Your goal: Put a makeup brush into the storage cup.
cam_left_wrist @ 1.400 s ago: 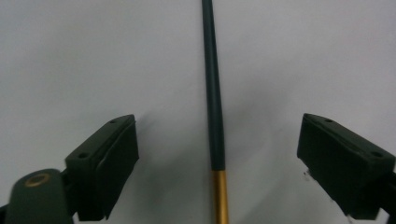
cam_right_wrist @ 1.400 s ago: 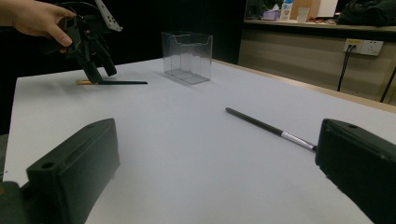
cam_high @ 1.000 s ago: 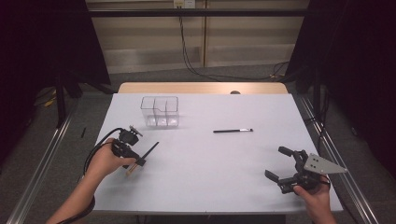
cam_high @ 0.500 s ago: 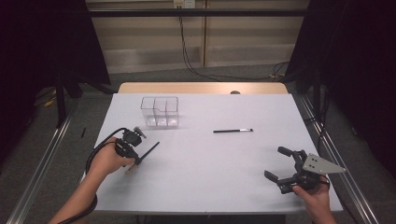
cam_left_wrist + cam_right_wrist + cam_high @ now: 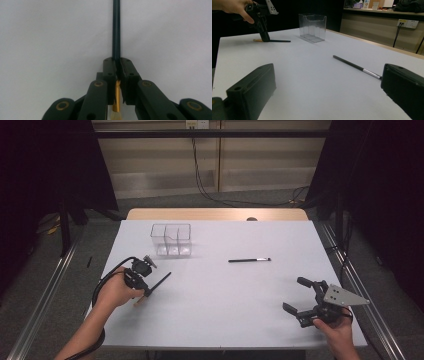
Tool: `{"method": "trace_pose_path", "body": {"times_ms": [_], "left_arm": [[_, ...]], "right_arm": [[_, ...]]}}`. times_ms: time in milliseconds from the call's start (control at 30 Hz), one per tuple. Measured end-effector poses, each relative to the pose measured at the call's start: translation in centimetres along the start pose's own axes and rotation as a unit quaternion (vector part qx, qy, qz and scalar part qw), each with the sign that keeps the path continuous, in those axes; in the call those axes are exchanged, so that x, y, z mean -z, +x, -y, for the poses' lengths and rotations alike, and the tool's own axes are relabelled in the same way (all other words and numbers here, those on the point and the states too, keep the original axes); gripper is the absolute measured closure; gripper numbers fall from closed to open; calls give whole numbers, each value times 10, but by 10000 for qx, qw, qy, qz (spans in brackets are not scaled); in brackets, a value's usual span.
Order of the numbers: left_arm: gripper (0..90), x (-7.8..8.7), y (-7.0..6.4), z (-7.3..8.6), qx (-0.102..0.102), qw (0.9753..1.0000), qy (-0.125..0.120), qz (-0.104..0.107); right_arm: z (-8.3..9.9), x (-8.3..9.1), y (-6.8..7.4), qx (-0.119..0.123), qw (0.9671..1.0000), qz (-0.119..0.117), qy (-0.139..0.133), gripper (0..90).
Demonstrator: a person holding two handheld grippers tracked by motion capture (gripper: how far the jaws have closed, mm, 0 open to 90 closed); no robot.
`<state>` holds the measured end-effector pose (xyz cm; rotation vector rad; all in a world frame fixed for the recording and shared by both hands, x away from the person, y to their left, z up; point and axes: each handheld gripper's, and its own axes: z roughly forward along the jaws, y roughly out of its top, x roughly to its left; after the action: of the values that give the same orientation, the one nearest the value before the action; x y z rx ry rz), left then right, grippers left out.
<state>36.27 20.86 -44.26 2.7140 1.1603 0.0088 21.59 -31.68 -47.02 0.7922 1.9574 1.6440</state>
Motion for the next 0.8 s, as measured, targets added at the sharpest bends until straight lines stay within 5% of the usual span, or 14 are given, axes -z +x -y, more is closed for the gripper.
{"method": "trace_pose_path", "body": {"times_ms": [800], "left_arm": [[837,20,-11,-15,-122,9994,-232,242]], "right_arm": [[-1,-1,0,16,10000,-30,17,0]]}}
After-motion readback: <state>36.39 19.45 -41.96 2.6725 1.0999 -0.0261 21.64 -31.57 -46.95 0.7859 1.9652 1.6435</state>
